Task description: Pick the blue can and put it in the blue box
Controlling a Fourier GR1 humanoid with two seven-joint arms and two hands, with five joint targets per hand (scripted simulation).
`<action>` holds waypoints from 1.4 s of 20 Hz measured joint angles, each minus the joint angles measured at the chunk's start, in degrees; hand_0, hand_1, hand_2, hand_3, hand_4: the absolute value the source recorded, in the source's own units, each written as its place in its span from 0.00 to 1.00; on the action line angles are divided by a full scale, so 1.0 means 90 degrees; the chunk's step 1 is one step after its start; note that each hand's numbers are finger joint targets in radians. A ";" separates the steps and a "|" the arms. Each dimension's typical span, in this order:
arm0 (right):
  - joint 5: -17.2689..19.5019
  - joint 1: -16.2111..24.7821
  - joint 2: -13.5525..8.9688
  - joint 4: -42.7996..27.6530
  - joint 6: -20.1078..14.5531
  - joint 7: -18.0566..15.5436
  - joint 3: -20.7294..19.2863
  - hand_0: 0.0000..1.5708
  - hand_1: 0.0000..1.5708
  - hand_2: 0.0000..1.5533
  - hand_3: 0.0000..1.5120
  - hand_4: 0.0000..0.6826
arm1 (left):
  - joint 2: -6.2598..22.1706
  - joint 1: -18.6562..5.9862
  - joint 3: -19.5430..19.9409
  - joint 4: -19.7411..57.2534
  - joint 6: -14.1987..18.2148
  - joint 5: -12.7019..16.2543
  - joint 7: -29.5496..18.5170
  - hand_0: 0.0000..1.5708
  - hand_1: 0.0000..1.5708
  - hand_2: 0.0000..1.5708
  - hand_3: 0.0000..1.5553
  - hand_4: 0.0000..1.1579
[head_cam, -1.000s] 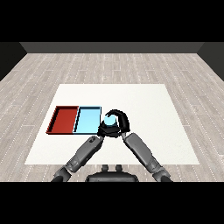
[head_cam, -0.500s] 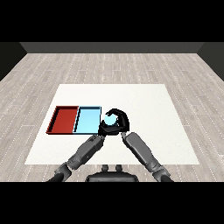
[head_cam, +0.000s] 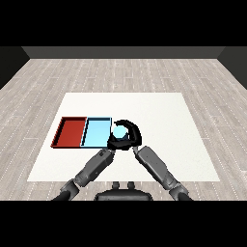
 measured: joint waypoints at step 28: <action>-0.0794 0.2041 -0.0486 -0.1739 0.1497 -0.0585 -0.2224 0.00 0.00 0.00 0.00 0.00 | 0.0976 -0.0277 0.0971 0.0400 0.0329 -0.0743 0.0242 1.00 1.00 1.00 0.98 0.99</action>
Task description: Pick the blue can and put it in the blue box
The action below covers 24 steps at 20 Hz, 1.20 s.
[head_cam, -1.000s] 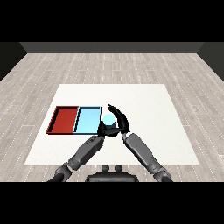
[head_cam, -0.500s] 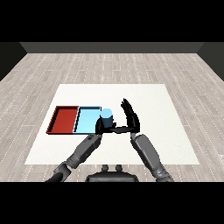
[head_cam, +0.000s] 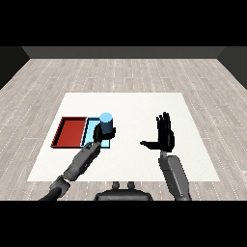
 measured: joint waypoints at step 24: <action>-0.0485 0.0188 -0.0040 0.0900 0.0648 -0.0440 -0.0790 0.00 0.00 0.00 0.00 0.00 | 0.0154 -0.1588 -0.0135 0.4578 0.0681 -0.1399 0.3339 0.93 0.93 0.84 0.00 0.60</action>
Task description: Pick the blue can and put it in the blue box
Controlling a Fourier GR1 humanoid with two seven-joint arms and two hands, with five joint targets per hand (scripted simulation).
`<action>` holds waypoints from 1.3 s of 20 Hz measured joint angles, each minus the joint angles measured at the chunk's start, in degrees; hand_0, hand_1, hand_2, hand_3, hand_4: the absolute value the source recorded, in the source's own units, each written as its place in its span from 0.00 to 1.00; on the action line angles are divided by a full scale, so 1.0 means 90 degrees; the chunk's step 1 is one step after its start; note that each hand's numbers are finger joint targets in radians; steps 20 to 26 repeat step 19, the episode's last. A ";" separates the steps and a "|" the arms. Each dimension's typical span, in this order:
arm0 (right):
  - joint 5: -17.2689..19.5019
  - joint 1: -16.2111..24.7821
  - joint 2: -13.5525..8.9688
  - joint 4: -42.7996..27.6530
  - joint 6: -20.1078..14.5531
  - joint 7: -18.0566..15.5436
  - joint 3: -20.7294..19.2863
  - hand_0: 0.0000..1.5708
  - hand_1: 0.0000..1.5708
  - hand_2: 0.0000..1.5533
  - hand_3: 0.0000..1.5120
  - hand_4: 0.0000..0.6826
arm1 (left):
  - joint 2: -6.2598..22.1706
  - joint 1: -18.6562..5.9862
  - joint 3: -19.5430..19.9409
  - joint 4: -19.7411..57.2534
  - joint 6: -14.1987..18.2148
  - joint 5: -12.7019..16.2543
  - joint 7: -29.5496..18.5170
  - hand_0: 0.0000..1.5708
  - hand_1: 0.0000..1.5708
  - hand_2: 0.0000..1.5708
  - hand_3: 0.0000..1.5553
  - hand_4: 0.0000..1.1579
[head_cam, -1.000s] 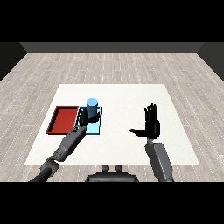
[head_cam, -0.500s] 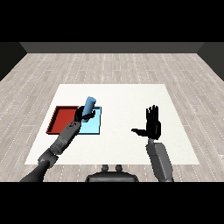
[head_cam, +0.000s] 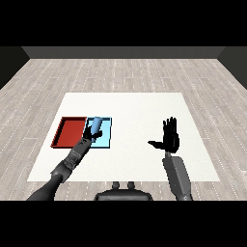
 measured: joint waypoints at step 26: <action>0.0140 -0.0046 0.0067 0.0138 0.0163 -0.0095 -0.0061 0.00 0.00 0.00 0.00 0.00 | -0.0050 -0.0331 0.0859 0.0343 -0.0007 0.0208 -0.0850 0.00 0.00 0.00 0.00 0.00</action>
